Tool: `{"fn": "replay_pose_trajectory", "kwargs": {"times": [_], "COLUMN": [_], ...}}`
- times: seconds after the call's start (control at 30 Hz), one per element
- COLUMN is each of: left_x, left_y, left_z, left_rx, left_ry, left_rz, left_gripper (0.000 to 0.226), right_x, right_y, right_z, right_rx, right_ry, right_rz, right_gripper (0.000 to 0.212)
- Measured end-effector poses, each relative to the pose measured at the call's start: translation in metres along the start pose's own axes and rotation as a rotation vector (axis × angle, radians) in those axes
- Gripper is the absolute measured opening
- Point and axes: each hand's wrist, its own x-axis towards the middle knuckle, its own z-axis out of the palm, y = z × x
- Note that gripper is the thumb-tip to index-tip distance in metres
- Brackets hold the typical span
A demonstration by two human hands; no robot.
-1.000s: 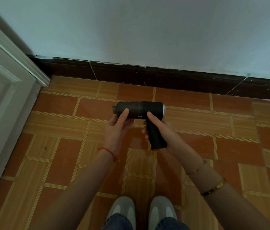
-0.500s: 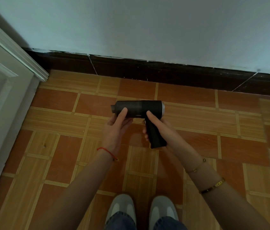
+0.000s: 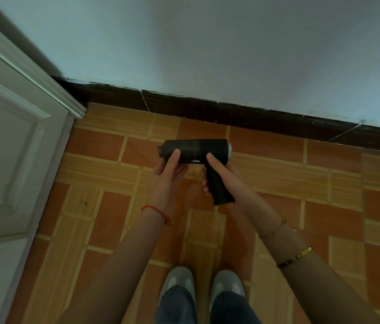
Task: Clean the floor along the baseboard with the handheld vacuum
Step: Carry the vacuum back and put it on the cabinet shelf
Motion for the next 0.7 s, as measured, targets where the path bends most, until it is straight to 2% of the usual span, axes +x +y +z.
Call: {"fn": "replay_pose_trajectory", "kwargs": {"times": [0.17,0.4,0.5,0.57,0.7], "left_x": [-0.076,-0.234,-0.310,-0.357,-0.438], "left_y": [0.088,0.258,0.336,0.383,0.459], "left_z": [0.029,0.086,0.108,0.119,0.132], "left_rx": [0.008,0.010,0.111,0.150,0.184], "left_ry": [-0.024,-0.019,-0.028,-0.039,-0.069], "left_rz": [0.035,0.074,0.111,0.138,0.148], "left_gripper": [0.061,0.035,0.038,0.037,0.019], "right_x": [-0.088,-0.271,-0.358,-0.412,-0.502], "right_y": [-0.087,-0.246,-0.313,-0.352,-0.411], "right_z": [0.020,0.060,0.079,0.091,0.112], "right_rx": [-0.026,-0.094,-0.097,-0.112,-0.126], "right_ry": [-0.008,0.086,0.091,0.100,0.111], "right_rz": [-0.033,-0.079,-0.090,-0.093,-0.067], "right_gripper": [0.040,0.036,0.032,0.033,0.038]}}
